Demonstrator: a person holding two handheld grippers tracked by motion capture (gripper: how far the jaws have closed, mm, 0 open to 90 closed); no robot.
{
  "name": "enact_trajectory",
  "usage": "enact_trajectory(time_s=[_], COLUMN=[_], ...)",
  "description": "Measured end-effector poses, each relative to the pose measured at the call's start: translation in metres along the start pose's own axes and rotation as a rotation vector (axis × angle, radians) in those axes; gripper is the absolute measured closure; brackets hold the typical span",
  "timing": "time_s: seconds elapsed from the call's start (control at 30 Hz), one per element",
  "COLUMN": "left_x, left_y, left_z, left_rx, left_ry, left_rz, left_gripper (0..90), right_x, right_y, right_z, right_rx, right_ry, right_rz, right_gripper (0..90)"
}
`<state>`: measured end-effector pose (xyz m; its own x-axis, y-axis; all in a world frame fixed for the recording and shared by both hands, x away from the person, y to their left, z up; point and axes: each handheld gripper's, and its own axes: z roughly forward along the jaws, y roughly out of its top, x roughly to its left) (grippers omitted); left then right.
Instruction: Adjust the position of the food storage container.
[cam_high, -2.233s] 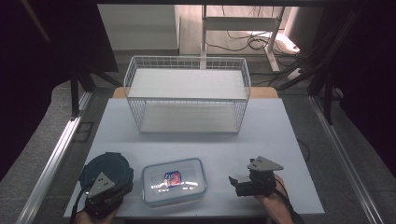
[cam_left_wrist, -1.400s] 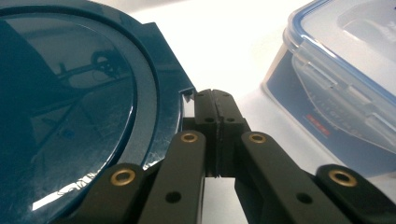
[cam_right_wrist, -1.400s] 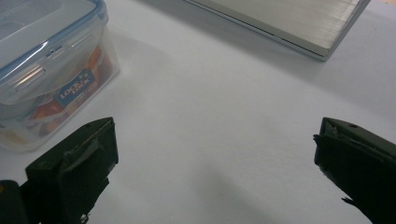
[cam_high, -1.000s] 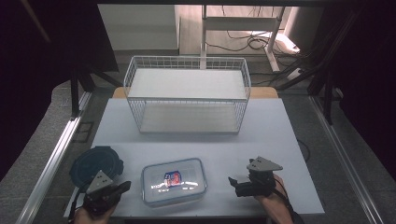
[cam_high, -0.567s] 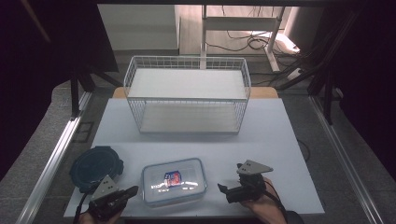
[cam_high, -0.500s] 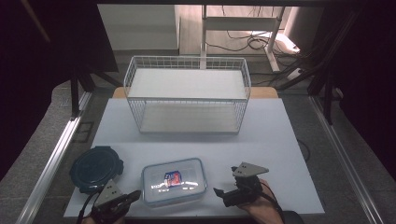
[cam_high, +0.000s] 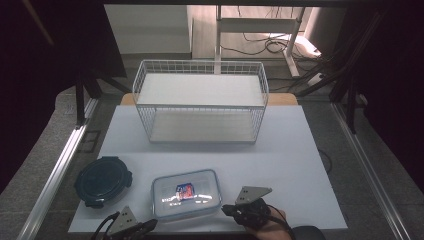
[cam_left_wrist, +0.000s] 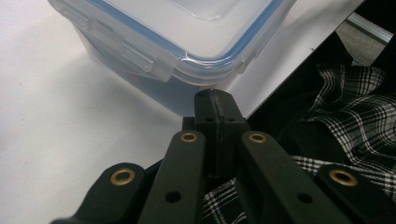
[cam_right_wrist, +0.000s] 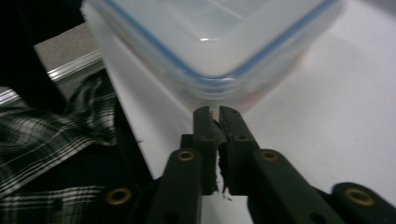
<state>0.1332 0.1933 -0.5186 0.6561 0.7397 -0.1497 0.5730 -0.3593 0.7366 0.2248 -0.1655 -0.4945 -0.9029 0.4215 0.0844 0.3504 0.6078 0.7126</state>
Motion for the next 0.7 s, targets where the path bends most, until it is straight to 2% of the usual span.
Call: enact_trajectory(time_s=[0.03, 0.07, 0.2, 0.4, 0.5, 0.53, 0.57, 0.63, 0.67, 0.7], left_x=[0.000, 0.000, 0.001, 0.007, 0.010, 0.015, 0.015, 0.028, 0.033, 0.033], left_y=[0.000, 0.000, 0.001, 0.008, 0.011, 0.009, 0.009, 0.009, 0.010, 0.010], left_z=[0.000, 0.001, 0.004, 0.013, 0.016, 0.013, 0.013, 0.010, 0.011, 0.011], left_rx=[0.000, 0.004, 0.008, 0.011, 0.026, 0.025, 0.025, 0.023, 0.015, 0.015], left_ry=[0.000, -0.008, -0.004, -0.019, -0.012, 0.013, 0.013, 0.065, 0.073, 0.073], left_rz=[0.000, -0.003, -0.006, -0.003, 0.003, -0.022, -0.022, -0.070, -0.091, -0.091], left_gripper=[90.0, 90.0, 90.0, 90.0, 90.0, 90.0, 90.0, 90.0, 90.0, 90.0], right_x=[0.000, 0.003, 0.008, 0.010, 0.010, 0.010, 0.010, 0.009, 0.009, 0.009], right_y=[0.000, 0.000, 0.003, 0.006, 0.007, 0.008, 0.008, 0.008, 0.008, 0.008], right_z=[0.000, 0.005, 0.013, 0.024, 0.026, 0.026, 0.026, 0.028, 0.029, 0.029], right_rx=[0.000, 0.012, 0.011, 0.005, 0.005, 0.001, 0.001, 0.000, 0.000, 0.000], right_ry=[0.000, 0.036, 0.053, 0.059, 0.055, 0.050, 0.050, 0.054, 0.056, 0.056], right_rz=[0.000, -0.004, -0.017, -0.013, -0.010, -0.007, -0.007, 0.000, 0.001, 0.001], right_gripper=[87.8, 89.5, 89.6, 89.7, 89.8, 89.8, 89.8, 89.8, 89.8, 89.8])
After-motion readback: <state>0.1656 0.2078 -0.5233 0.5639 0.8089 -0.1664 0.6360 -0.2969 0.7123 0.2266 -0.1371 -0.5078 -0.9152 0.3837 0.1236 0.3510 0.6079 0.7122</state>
